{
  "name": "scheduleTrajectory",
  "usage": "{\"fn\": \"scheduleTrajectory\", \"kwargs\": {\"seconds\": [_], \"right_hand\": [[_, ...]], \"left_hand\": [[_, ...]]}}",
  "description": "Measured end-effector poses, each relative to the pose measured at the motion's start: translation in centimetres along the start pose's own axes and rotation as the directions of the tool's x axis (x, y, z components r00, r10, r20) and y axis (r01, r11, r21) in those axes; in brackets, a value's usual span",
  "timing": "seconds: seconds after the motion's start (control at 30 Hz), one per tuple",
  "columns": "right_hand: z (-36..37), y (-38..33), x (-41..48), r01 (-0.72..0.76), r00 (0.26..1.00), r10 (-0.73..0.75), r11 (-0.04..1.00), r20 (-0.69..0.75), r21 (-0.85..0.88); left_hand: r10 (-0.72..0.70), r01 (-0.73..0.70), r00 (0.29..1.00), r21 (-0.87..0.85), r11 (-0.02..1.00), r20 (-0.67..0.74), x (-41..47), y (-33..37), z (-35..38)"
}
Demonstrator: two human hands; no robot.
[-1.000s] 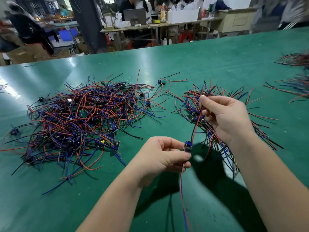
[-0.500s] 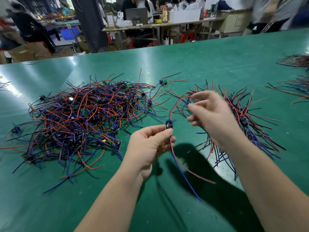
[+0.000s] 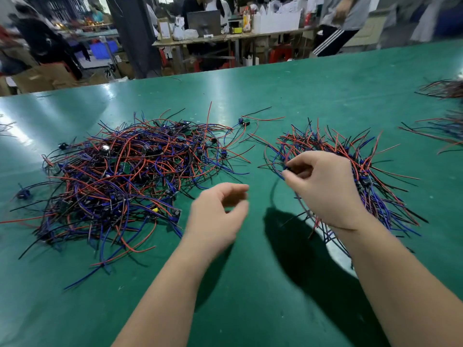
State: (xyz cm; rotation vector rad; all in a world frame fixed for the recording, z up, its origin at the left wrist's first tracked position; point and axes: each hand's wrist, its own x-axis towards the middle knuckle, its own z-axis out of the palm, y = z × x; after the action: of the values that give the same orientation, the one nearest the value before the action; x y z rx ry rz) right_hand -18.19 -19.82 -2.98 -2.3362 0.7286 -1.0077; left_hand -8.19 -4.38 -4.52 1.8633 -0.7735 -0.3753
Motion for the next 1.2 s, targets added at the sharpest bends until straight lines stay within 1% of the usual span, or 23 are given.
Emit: {"fn": "scheduleTrajectory", "kwargs": {"seconds": [0.03, 0.07, 0.1, 0.13, 0.2, 0.27, 0.3, 0.43, 0.5, 0.53, 0.6, 0.63, 0.67, 0.73, 0.77, 0.83, 0.9, 0.97, 1.0, 1.03, 1.1, 1.13, 1.2], "right_hand": [[-0.3, 0.4, 0.3, 0.007, 0.999, -0.010, 0.998, -0.032, -0.063], [-0.5, 0.8, 0.5, 0.000, 0.999, -0.004, 0.994, -0.038, -0.108], [-0.6, 1.1, 0.5, -0.019, 1.000, 0.017, 0.988, -0.018, -0.154], [-0.6, 1.4, 0.5, -0.049, 0.998, 0.057, 0.976, 0.031, -0.214], [-0.3, 1.8, 0.4, -0.112, 0.968, 0.182, 0.928, 0.171, -0.356], [-0.2, 1.8, 0.4, -0.144, 0.920, 0.283, 0.886, 0.269, -0.440], [-0.2, 1.9, 0.5, -0.151, 0.909, 0.302, 0.881, 0.288, -0.449], [-0.3, 1.9, 0.6, -0.133, 0.883, 0.328, 0.861, 0.335, -0.492], [-0.4, 2.0, 0.4, -0.099, 0.887, 0.300, 0.866, 0.350, -0.490], [-0.5, 2.0, 0.4, -0.078, 0.907, 0.253, 0.886, 0.336, -0.457], [-0.6, 1.3, 0.4, -0.038, 0.969, 0.107, 0.954, 0.221, -0.299], [-0.7, 0.5, 0.3, -0.025, 0.987, 0.054, 0.983, 0.152, -0.184], [-0.8, -0.3, 0.2, -0.020, 0.993, 0.028, 0.997, 0.115, -0.068], [-0.5, -1.3, -0.2, -0.062, 0.988, 0.042, 0.989, 0.149, 0.131], [-0.3, -1.6, -0.4, -0.107, 0.977, 0.061, 0.969, 0.202, 0.224], [0.3, -2.3, -0.8, -0.243, 0.933, 0.091, 0.873, 0.349, 0.423], [0.8, -2.7, -1.2, -0.383, 0.866, 0.077, 0.737, 0.494, 0.556], [1.3, -3.0, -1.5, -0.453, 0.820, 0.025, 0.639, 0.572, 0.622], [1.5, -3.1, -1.6, -0.456, 0.816, 0.004, 0.618, 0.578, 0.641], [1.6, -3.0, -1.7, -0.439, 0.827, 0.000, 0.624, 0.562, 0.647], [1.6, -2.9, -1.5, -0.398, 0.864, 0.048, 0.673, 0.501, 0.623], [1.5, -2.8, -1.5, -0.406, 0.871, 0.080, 0.673, 0.485, 0.619], [1.4, -2.6, -1.3, -0.471, 0.851, 0.122, 0.606, 0.510, 0.641]], "left_hand": [[0.079, -0.044, 0.990, 0.281, 0.959, -0.114, 0.2, -0.3, -0.8], [0.134, -0.020, 0.971, 0.493, 0.870, -0.198, 0.4, -0.6, -1.7], [0.131, 0.059, 0.957, 0.617, 0.784, -0.257, 0.5, -1.0, -2.4], [0.072, 0.161, 0.951, 0.680, 0.715, -0.301, 0.7, -1.3, -3.0], [-0.102, 0.323, 0.938, 0.731, 0.601, -0.331, 0.8, -1.8, -3.6], [-0.203, 0.375, 0.927, 0.776, 0.507, -0.315, 0.8, -2.3, -3.6], [-0.210, 0.377, 0.926, 0.786, 0.490, -0.313, 0.9, -2.4, -3.7], [-0.155, 0.350, 0.936, 0.804, 0.481, -0.315, 1.1, -2.7, -4.4], [-0.137, 0.334, 0.941, 0.786, 0.520, -0.309, 1.3, -2.9, -4.7], [-0.127, 0.329, 0.941, 0.751, 0.572, -0.315, 1.4, -2.9, -4.9], [-0.070, 0.306, 0.926, 0.629, 0.715, -0.370, 1.5, -2.8, -5.2], [-0.001, 0.253, 0.914, 0.566, 0.785, -0.406, 1.6, -2.7, -5.2], [0.097, 0.157, 0.895, 0.512, 0.845, -0.435, 1.6, -2.5, -5.1], [0.311, -0.106, 0.823, 0.411, 0.906, -0.475, 1.5, -1.9, -4.7], [0.388, -0.227, 0.782, 0.357, 0.906, -0.488, 1.4, -1.5, -4.5], [0.478, -0.405, 0.729, 0.254, 0.878, -0.490, 1.3, -1.1, -3.9], [0.538, -0.522, 0.727, 0.166, 0.837, -0.428, 1.1, -0.8, -3.0], [0.624, -0.608, 0.722, 0.156, 0.778, -0.300, 0.8, -0.7, -1.9], [0.659, -0.638, 0.717, 0.165, 0.752, -0.229, 0.6, -0.7, -1.4], [0.678, -0.656, 0.714, 0.170, 0.735, -0.173, 0.4, -0.6, -0.9], [0.685, -0.671, 0.718, 0.140, 0.728, -0.122, 0.3, -0.6, -0.3], [0.680, -0.673, 0.724, 0.102, 0.733, -0.114, 0.2, -0.7, -0.1], [0.671, -0.672, 0.734, 0.026, 0.740, -0.105, 0.0, -0.6, 0.1]]}}
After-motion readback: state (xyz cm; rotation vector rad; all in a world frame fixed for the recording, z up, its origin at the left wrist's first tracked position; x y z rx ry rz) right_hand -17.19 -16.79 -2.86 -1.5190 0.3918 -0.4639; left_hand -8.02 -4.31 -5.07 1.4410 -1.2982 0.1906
